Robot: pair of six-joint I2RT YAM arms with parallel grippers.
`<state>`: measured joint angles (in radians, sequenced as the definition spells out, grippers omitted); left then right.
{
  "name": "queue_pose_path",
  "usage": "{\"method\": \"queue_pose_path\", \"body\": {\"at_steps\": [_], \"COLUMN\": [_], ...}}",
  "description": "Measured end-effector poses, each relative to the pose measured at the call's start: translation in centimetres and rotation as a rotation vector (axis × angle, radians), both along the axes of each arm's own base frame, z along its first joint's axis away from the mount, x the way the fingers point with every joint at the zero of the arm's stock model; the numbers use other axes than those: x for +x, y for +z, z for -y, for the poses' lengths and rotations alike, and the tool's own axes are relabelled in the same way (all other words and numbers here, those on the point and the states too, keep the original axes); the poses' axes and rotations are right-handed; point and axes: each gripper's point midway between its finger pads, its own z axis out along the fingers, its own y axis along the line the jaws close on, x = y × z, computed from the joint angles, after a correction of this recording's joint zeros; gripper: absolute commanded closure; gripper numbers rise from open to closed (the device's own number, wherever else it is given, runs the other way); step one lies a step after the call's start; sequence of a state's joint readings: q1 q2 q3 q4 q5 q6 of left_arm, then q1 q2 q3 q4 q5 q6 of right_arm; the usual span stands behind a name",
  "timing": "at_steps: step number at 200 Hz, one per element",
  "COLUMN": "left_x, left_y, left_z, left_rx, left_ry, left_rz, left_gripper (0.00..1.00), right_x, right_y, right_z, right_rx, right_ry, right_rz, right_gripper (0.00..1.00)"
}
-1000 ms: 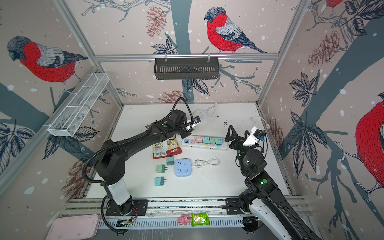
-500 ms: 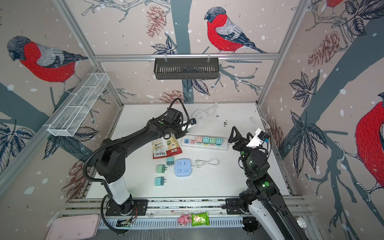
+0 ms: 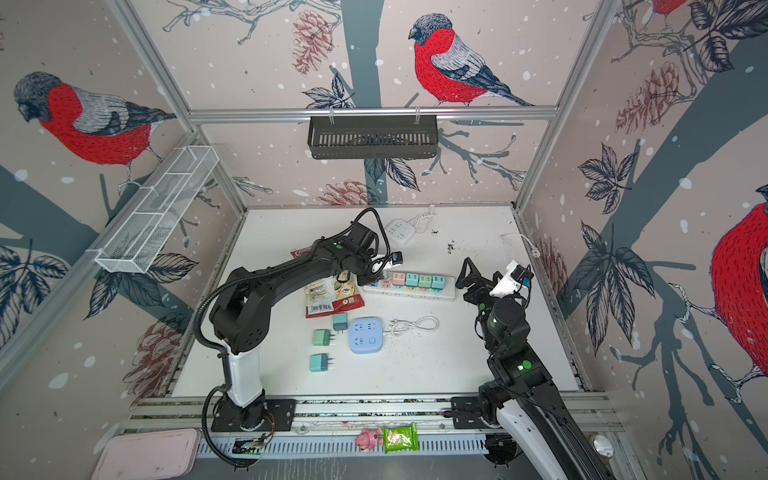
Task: Insert the plug
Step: 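Lower the green charger into the free socket beside the pink charger with the left gripper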
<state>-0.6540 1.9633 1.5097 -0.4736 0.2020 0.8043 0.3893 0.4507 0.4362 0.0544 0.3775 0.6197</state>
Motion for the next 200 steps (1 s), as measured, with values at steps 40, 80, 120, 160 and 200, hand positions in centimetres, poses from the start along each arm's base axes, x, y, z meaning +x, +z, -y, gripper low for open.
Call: {"method": "queue_pose_path", "body": {"at_steps": [40,80,120,160,200], "left_x": [0.6,0.1,-0.4,-0.9,-1.1], "left_y": [0.4,-0.2,-0.6,-0.8,-1.3], "left_z": [0.8,1.0,1.3,1.6,1.8], "left_rx": [0.011,0.041,0.063,0.073,0.093], "left_ry": [-0.025,-0.047,-0.061,-0.077,-0.092], "left_rz": [0.004,-0.026,-0.045,-0.061,-0.078], "left_gripper": [1.00,1.00,1.00,1.00,1.00], "right_x": [-0.2,-0.3,-0.3,-0.4,-0.5], "right_y": [-0.2,0.0,0.2,0.3,0.5], "right_z": [0.4,0.5,0.5,0.6,0.6], "right_rx": [-0.017,-0.021,-0.031,-0.029,-0.027], "right_ry": [-0.015,-0.019,-0.020,-0.020,-0.020], "right_rz": [0.013,0.020,0.028,0.032,0.038], "right_gripper": [0.00,0.00,0.00,0.00,0.00]}}
